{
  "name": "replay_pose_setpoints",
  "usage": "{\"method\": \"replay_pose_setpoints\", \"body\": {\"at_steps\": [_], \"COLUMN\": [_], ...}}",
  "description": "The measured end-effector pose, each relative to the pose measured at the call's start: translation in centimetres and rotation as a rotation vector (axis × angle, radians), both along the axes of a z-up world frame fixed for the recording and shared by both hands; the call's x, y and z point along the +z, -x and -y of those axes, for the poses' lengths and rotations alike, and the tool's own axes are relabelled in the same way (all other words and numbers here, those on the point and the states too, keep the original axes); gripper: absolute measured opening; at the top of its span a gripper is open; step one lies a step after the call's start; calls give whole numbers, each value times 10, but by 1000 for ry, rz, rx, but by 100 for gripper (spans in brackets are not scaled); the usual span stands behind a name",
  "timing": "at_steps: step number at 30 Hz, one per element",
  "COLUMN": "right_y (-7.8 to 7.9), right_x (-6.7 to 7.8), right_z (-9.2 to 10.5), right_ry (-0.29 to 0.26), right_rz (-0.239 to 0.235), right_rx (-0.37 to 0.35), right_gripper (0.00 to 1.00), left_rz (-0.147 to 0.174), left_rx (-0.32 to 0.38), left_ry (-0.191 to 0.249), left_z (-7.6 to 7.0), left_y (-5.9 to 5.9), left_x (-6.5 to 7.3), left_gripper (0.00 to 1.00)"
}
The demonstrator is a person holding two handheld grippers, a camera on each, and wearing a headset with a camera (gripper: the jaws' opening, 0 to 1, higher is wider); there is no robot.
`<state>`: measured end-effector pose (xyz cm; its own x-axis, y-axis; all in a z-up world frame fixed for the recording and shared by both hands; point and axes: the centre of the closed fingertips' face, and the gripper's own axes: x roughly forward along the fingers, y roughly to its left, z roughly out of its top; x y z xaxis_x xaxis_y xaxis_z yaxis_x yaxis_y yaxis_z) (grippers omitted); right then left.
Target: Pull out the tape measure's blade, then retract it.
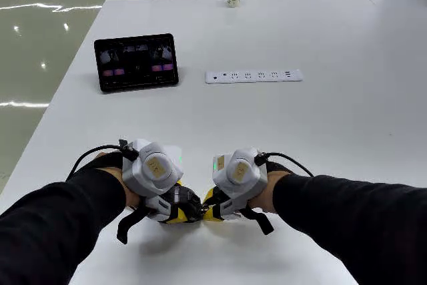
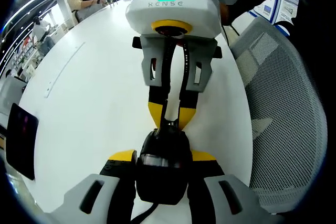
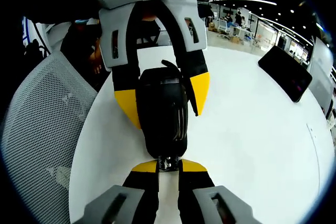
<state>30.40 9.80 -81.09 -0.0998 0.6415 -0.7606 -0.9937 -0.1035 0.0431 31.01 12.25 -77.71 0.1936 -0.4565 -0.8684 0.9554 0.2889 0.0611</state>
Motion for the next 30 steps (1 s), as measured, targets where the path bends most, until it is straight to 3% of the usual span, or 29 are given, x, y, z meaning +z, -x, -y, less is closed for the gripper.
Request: {"method": "replay_pose_setpoints", "body": {"at_steps": [9,30], "right_y": [0,-3], "right_x": [1,2], "right_z": [8,21], "right_ry": [14,29], "right_rz": [28,-6], "right_rx": [39,4], "right_gripper": [10,10], "left_rz": [-6,-10], "left_rx": [4,8], "left_ry": [3,3], "left_z": [0,3], "left_y": [0,0], "left_x": [0,0], "left_gripper": [32,32]}}
